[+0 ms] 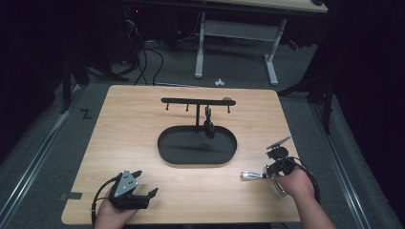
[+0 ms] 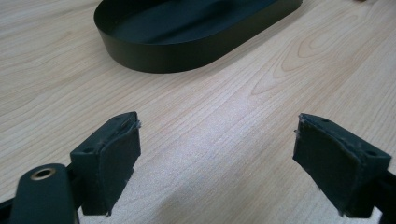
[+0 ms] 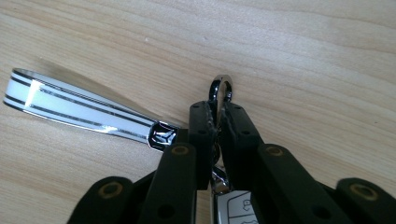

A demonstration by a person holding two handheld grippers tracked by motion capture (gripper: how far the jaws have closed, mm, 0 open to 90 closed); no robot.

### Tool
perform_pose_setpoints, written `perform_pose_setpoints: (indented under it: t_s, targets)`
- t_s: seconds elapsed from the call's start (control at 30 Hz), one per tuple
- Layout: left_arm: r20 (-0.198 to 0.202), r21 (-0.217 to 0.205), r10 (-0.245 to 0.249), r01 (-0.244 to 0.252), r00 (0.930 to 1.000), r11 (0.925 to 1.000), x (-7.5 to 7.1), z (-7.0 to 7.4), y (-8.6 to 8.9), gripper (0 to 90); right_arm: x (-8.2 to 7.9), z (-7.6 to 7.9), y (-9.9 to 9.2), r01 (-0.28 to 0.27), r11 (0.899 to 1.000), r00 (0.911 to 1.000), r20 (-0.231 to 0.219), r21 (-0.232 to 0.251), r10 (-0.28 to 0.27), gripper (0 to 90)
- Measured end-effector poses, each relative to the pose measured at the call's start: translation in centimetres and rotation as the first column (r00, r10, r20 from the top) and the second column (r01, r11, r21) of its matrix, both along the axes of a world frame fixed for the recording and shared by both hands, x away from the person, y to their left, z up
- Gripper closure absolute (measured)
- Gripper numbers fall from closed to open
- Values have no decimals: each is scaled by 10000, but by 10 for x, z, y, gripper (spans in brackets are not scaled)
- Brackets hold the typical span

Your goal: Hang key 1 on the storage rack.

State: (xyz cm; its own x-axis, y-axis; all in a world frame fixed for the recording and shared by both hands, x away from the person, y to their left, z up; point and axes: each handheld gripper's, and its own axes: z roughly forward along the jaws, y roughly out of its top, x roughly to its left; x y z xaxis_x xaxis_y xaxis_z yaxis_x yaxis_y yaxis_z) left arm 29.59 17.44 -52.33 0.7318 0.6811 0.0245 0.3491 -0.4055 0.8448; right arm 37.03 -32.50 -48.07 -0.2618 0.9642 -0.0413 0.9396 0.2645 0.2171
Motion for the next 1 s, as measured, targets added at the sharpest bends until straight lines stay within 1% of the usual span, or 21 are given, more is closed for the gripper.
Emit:
perform_pose_setpoints:
  t_s: [0.13, 0.17, 0.27, 0.37, 0.4, 0.43, 0.47, 0.5, 0.73, 0.8, 0.87, 0.9, 1.0]
  targets:
    - [-25, -5, -3, 3, 10000, 10000, 0, 0, 0, 153, 0, 2, -3, 38, 10000, 10000, 60, -27, -38, 862]
    - [-27, -1, -9, 9, 10000, 10000, 0, 0, 0, 153, 0, 1, -5, 78, 9999, 9999, 100, 73, -79, 861]
    - [-13, 24, -23, 23, 10000, 10000, 1, -1, -1, 153, -1, 1, -8, 262, 9996, 9997, -17, 34, -262, 840]
    - [-32, 53, -38, 38, 10000, 10000, 1, -1, -1, 153, -2, -2, -10, 285, 9994, 9996, -69, 212, -283, 818]
    - [-45, 63, -45, 46, 10000, 10000, 1, -1, -1, 153, -2, -2, -10, 251, 9994, 9996, -135, 231, -248, 819]
    - [-48, 66, -47, 48, 10000, 10000, 1, -1, -1, 153, -2, -2, -9, 250, 9995, 9997, -75, 172, -249, 817]
    - [-53, 66, -47, 48, 10000, 10000, 1, -1, -1, 153, -3, -3, -9, 240, 9995, 9997, -39, 213, -240, 817]
    - [-56, 69, -46, 47, 10000, 10000, 1, -1, -1, 153, -3, -3, -10, 225, 9996, 9997, -119, 171, -223, 816]
    - [-59, 81, -57, 58, 10000, 10000, 0, -1, -1, 154, -2, -3, -12, 227, 9992, 9996, -148, 339, -222, 824]
    - [-50, 67, -46, 47, 10000, 10000, 0, -1, -1, 154, -1, -3, -13, 280, 9988, 9995, -176, 395, -273, 830]
    - [-33, 67, -28, 28, 10000, 10000, 0, -1, -1, 154, 0, -2, -14, 352, 9984, 9989, -335, 433, -337, 832]
    - [-30, 51, -20, 20, 10000, 10000, 0, -1, -1, 154, 1, -3, -15, 445, 9976, 9985, -348, 527, -427, 832]
    - [-26, 45, -16, 16, 10000, 10000, 1, -1, 0, 154, 2, -3, -16, 556, 9969, 9978, -389, 559, -535, 831]
